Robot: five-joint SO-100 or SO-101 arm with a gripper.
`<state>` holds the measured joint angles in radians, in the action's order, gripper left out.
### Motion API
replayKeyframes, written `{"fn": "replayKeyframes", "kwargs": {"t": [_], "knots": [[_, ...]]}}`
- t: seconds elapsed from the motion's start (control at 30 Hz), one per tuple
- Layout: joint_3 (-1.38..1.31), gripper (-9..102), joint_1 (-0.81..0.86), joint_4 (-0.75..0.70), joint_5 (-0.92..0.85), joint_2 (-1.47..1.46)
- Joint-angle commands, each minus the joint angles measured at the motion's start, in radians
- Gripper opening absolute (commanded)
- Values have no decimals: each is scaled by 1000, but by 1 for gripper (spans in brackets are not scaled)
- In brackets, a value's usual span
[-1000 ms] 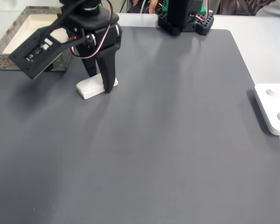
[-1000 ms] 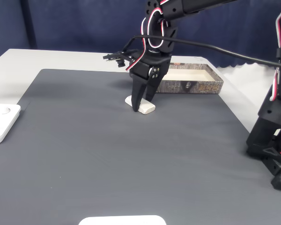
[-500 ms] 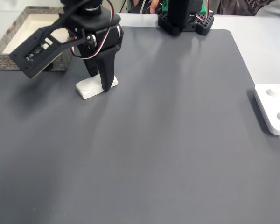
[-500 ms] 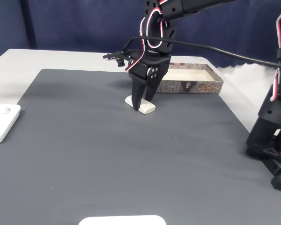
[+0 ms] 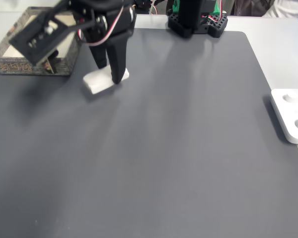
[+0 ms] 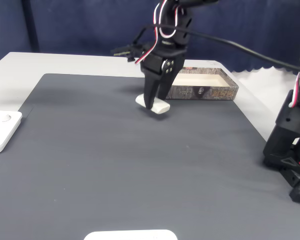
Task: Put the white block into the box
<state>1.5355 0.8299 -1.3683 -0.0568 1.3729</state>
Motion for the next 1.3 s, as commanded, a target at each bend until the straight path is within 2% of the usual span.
{"fn": "replayKeyframes", "kwargs": {"t": [0.0,0.33,0.67,0.87,1.17,1.23,1.27], "knots": [[-121,-2,77,-75,25,141],[-336,-2,296,-236,212,71],[-554,-2,534,-285,482,-100],[-598,-2,597,-285,607,-227],[-615,-2,614,-262,673,-299],[-615,-2,604,-255,801,-290],[-615,-2,595,-241,956,-284]]}}
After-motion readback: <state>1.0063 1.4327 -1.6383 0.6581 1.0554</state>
